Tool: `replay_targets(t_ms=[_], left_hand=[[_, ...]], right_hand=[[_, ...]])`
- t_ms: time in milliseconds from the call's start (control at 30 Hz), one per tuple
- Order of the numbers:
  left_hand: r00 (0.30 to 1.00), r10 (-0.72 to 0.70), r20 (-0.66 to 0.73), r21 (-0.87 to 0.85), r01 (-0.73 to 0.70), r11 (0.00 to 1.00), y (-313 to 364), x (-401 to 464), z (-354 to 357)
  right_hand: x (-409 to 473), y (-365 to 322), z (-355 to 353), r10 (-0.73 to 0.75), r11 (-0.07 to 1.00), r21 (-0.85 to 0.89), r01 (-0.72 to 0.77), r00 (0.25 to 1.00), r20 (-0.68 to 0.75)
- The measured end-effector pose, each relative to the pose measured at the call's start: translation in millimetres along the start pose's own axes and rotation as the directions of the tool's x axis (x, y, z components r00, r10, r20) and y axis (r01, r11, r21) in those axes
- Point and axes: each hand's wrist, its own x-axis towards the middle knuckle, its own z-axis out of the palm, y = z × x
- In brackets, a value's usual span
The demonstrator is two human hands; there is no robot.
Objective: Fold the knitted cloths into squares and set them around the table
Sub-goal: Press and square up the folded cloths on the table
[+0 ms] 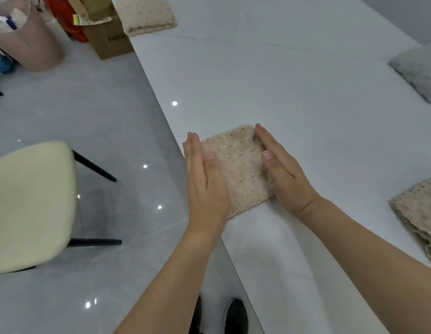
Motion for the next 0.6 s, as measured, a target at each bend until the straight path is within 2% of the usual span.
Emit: replay_targets(t_ms=[100,200,267,367,433,500,600], left_hand=[[1.000,0.016,0.021,0.075,-0.018,0.997,-2,1,2],[0.998,0.025,0.063,0.125,-0.033,0.992,-2,2,2],[0.993,0.038,0.113,0.172,-0.057,0.983,-4,6,-4],[0.970,0.097,0.224,0.316,-0.166,0.934,-6,27,-24],[0.906,0.188,0.380,0.426,-0.352,0.833,-5,49,-36],[0.791,0.236,0.565,0.463,-0.540,0.703,-3,75,-43],[0.593,0.233,0.771,0.399,-0.734,0.549,2,109,-45]], right_hand=[[0,-1,0,-0.011,1.000,-0.018,0.011,1.000,0.015],[-3,-3,4,-0.005,0.994,-0.112,0.004,1.000,-0.012],[-7,-4,10,0.005,0.983,-0.183,-0.026,0.994,-0.113],[-15,-7,26,0.106,0.964,-0.194,-0.183,0.931,-0.349],[-20,-10,39,0.147,0.940,-0.214,-0.265,0.882,-0.447],[-26,-11,52,0.146,0.915,-0.253,-0.315,0.841,-0.522],[-29,-13,67,0.137,0.868,-0.287,-0.405,0.751,-0.646]])
